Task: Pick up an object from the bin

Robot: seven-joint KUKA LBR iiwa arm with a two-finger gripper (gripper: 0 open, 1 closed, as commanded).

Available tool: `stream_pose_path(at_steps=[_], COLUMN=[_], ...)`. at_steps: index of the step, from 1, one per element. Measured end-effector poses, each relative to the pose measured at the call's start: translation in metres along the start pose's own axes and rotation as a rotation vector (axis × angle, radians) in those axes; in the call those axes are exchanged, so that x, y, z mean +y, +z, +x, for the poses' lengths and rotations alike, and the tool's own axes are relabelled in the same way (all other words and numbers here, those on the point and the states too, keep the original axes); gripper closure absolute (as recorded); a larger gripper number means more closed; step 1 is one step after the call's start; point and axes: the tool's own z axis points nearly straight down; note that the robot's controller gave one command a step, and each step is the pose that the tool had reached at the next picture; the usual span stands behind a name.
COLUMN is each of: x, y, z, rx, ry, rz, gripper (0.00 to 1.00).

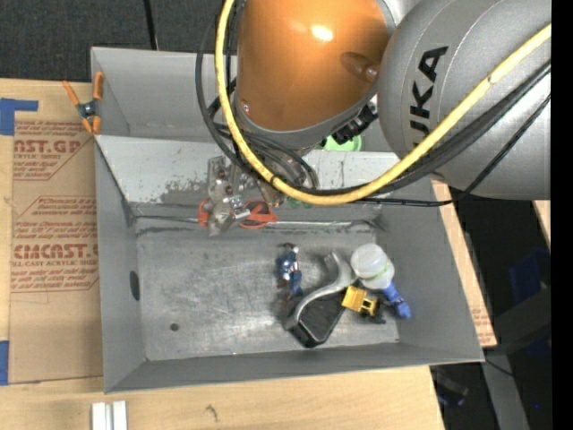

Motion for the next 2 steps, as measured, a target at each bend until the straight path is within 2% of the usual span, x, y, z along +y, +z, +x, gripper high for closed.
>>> stream_pose_path(at_steps=[1, 2], x=[-0.004, 0.006], y=[0.016, 0.024], z=[-0.013, -0.026], rx=[-0.002, 0.002], ry=[0.054, 0.196], rz=[0.000, 0.001], gripper=[1.00, 1.00])
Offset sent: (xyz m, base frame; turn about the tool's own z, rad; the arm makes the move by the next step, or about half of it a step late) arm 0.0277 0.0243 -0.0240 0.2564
